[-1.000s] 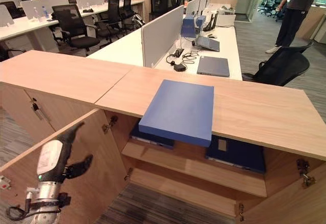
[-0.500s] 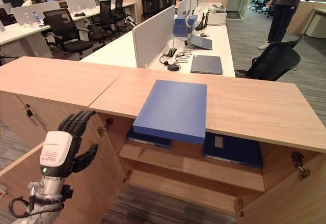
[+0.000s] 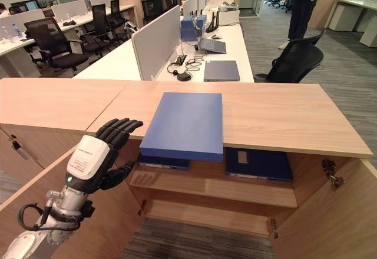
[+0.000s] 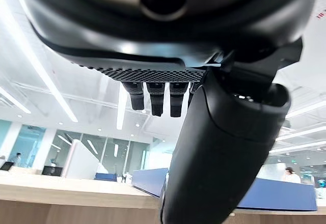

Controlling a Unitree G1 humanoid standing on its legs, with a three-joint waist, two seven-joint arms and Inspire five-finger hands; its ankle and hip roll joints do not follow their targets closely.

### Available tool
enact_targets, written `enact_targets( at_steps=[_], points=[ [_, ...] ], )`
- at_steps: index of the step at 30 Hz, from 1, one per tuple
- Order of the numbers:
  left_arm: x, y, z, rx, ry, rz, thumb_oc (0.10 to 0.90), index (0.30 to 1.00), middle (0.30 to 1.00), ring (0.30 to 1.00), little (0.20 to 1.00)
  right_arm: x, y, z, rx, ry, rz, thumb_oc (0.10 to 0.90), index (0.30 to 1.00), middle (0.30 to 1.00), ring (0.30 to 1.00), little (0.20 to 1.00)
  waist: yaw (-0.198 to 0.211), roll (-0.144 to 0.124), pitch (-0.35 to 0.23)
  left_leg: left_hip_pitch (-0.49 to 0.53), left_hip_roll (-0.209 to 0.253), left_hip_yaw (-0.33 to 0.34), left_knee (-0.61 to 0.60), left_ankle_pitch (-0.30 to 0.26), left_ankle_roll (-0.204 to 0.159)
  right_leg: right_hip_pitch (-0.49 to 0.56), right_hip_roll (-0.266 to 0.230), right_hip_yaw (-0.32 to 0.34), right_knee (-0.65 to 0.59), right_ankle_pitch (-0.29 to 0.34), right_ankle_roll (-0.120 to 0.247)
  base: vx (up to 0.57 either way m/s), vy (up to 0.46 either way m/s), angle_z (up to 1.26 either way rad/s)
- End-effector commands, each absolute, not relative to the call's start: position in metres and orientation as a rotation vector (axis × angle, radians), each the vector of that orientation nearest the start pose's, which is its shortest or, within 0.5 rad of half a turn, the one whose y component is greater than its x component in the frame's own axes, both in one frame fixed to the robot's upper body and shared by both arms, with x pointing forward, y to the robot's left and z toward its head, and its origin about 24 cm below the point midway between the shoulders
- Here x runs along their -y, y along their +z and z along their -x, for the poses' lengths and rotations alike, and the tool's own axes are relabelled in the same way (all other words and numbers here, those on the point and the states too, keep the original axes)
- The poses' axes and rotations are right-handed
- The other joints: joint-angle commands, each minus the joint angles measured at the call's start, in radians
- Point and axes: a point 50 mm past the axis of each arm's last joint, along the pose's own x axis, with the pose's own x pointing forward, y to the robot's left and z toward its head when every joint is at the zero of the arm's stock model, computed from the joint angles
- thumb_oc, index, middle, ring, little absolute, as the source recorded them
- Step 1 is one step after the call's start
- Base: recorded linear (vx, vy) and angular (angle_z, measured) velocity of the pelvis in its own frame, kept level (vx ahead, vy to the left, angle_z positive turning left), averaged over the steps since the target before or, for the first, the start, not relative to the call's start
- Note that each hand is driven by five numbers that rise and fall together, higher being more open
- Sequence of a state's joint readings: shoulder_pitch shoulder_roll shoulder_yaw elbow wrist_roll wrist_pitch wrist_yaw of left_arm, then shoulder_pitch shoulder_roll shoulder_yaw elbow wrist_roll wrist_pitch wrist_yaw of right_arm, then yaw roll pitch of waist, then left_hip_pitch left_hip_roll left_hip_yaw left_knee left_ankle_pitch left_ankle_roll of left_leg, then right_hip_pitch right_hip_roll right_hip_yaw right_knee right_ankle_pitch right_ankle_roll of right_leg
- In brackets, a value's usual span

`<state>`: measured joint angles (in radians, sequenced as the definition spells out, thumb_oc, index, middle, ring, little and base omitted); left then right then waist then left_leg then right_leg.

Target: Put the empty folder in the office cabinet

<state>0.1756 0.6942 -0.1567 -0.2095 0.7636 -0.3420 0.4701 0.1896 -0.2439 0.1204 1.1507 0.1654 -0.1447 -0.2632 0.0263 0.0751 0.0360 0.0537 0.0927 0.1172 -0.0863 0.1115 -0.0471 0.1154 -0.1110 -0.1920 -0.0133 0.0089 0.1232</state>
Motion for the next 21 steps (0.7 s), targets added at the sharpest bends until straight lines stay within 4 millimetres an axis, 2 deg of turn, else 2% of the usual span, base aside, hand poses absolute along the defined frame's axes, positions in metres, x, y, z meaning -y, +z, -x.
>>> enact_targets(
  at_steps=[1, 3, 14, 18, 21],
  points=[
    [-0.181, 0.15, -0.217, 0.91, -0.044, -1.141, 0.8, 0.9, 0.9, 0.9, 0.9, 0.25, -0.155, -0.063, -1.099, -0.405, 0.301, 0.8, 0.9, 0.9, 0.9, 0.9, -0.016, -0.036, 0.018, 0.115, 0.023, 0.007, -0.001, -0.145, -0.063, -0.034, -0.011, 0.04, 0.046, -0.084, 0.029, 0.03, 0.005, -0.09],
    [-0.179, 0.15, -0.218, 0.903, -0.071, -1.124, 0.8, 0.9, 0.9, 0.9, 0.9, 0.25, -0.156, -0.06, -1.112, -0.408, 0.299, 0.8, 0.9, 0.9, 0.9, 0.9, -0.018, -0.036, 0.022, 0.111, 0.023, 0.01, -0.001, -0.134, -0.061, -0.041, -0.012, 0.041, 0.046, -0.07, 0.027, -0.03, 0.005, -0.08],
    [-0.164, 0.152, -0.224, 0.911, -0.159, -1.081, 0.8, 0.9, 0.9, 0.9, 0.9, 0.256, -0.158, -0.05, -1.162, -0.457, 0.294, 0.8, 0.9, 0.9, 0.9, 0.9, -0.034, -0.034, 0.028, 0.109, 0.019, 0.009, -0.001, -0.148, -0.06, -0.046, -0.014, 0.053, 0.046, -0.078, 0.03, -0.01, 0.004, -0.02],
    [-0.16, 0.152, -0.225, 0.916, -0.182, -1.076, 0.8, 0.9, 0.9, 0.9, 0.9, 0.258, -0.157, -0.052, -1.159, -0.478, 0.284, 0.8, 0.9, 0.9, 0.9, 0.9, -0.037, -0.032, 0.036, 0.105, 0.019, 0.012, -0.001, -0.138, -0.059, -0.055, -0.016, 0.055, 0.052, -0.07, 0.028, -0.01, 0.0, 0.0],
    [-0.157, 0.151, -0.226, 0.919, -0.211, -1.094, 0.8, 0.9, 0.9, 0.9, 0.9, 0.259, -0.156, -0.052, -1.158, -0.486, 0.276, 0.8, 0.9, 0.9, 0.9, 0.9, -0.039, -0.029, 0.034, 0.11, 0.018, 0.012, -0.001, -0.151, -0.059, -0.051, -0.018, 0.058, 0.051, -0.08, 0.031, 0.05, 0.013, -0.01]
  ],
)
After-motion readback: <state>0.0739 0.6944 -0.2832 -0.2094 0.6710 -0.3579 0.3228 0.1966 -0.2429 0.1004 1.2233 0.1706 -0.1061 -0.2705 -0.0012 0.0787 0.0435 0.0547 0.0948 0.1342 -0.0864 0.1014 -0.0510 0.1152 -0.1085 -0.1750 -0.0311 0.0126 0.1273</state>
